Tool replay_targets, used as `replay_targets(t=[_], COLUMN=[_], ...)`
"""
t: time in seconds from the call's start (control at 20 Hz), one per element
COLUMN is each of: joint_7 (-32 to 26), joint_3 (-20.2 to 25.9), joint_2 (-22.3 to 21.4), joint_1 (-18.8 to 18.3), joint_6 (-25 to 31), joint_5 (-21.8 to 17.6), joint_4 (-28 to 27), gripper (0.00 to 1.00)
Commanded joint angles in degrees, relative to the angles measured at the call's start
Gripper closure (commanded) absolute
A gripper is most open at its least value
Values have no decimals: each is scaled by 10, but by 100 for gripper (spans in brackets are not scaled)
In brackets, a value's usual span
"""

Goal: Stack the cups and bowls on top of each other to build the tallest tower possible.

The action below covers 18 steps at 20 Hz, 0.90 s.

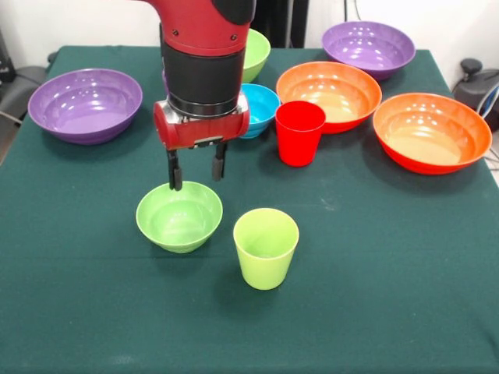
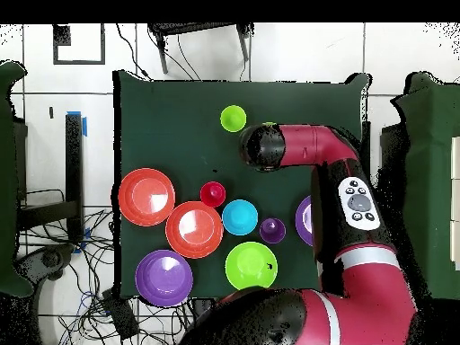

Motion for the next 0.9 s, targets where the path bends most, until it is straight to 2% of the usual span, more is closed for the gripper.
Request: replay_targets(t=[0.05, 0.9], joint_7=[-71, -33], joint_3=[44, 45], joint_2=[40, 35], joint_1=[-5, 17], joint_6=[35, 8], joint_5=[-19, -14], joint_4=[-18, 4], gripper=[0, 0])
